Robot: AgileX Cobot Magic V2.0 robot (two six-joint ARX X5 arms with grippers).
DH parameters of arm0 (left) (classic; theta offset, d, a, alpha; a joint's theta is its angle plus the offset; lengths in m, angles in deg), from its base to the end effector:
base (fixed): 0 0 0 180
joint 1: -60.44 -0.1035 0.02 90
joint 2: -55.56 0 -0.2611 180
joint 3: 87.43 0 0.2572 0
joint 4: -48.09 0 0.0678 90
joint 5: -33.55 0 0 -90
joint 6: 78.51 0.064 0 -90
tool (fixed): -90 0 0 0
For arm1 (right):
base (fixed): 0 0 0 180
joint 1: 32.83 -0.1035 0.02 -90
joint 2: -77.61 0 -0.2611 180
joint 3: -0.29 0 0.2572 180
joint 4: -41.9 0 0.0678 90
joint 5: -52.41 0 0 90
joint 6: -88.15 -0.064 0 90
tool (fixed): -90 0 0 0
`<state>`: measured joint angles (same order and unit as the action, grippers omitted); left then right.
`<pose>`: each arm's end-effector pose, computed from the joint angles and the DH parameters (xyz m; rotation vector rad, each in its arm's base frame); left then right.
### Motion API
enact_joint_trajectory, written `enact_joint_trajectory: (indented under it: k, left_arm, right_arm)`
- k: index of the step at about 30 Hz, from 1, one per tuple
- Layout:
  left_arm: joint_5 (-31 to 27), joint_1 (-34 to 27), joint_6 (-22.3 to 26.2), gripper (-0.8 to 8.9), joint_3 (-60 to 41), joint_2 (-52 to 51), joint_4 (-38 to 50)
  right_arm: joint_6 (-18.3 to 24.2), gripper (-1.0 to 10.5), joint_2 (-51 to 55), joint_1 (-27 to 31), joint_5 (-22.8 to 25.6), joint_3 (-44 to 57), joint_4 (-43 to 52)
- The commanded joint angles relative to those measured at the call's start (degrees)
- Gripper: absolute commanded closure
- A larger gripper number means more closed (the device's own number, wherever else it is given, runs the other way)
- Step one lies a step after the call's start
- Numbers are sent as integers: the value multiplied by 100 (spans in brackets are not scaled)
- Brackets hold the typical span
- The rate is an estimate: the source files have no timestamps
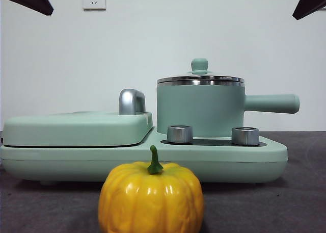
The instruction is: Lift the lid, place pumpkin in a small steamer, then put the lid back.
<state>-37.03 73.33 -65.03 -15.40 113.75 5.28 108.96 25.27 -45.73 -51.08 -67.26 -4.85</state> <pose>0.2333 -0.0752 0.3248 0.1949 0.4439 -0.6089 0.2106 0.0636 0.3097 -0.3447 0.4675 0.5446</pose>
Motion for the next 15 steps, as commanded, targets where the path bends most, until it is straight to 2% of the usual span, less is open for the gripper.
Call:
enact_joint_trajectory:
  k: [1, 3, 12, 15]
  left_arm:
    - [15, 72, 94, 534, 120, 44, 83]
    - [15, 120, 94, 512, 120, 46, 81]
    - [15, 323, 101, 513, 120, 90, 413]
    - [39, 518, 291, 513, 120, 234, 688]
  right_arm:
    - [107, 743, -42, -46, -7, -116, 17]
    - [109, 695, -39, -48, -7, -116, 17]
    - [105, 692, -39, -48, -4, -116, 22]
    - [94, 692, -39, -48, -7, -116, 22]
